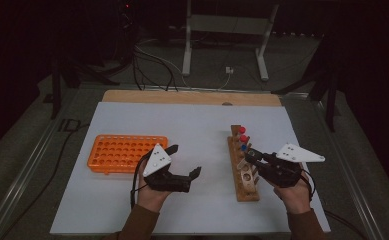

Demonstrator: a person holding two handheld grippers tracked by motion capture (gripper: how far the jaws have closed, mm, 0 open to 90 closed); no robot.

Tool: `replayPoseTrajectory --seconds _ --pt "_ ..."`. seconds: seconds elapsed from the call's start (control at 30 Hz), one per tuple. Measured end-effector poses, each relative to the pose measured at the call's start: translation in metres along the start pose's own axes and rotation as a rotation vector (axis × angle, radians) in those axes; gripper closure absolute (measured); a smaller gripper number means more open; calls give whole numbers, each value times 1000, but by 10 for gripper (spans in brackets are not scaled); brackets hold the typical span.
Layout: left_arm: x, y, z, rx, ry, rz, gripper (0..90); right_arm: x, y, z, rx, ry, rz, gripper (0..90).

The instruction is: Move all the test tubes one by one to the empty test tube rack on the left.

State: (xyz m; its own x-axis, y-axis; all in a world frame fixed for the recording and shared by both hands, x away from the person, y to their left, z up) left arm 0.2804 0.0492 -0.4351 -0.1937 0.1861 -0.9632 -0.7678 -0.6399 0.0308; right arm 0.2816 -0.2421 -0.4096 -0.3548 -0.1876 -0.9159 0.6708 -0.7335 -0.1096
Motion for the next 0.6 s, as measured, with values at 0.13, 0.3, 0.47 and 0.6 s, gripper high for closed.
replayPoseTrajectory --seconds 0.13,0.3,0.47,0.6 --pt "-5 13 -14 51 -35 -23 36 0 -7 -7 -22 -14 5 763" --pt "-8 27 -34 157 -72 -24 42 0 -18 -17 -56 -29 20 763" --pt "-5 36 -49 188 -115 -48 146 0 -26 -23 -87 -38 27 763" --pt "-1 42 -58 227 -137 -82 423 1 -30 -26 -114 -44 26 763"
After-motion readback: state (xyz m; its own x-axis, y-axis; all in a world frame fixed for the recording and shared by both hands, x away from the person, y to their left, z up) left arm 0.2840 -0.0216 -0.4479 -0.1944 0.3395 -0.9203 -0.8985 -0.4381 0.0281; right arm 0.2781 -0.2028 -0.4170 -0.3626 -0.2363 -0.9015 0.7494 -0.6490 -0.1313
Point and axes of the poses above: each handheld gripper's, and its own axes: z roughly backward along the jaws, x roughly out of its underside, y roughly to its right, the point moved 3 cm from there along -z, roughly forward along the jaws, and after that the axes turned 4 degrees about -z, right-handed, at the moved point
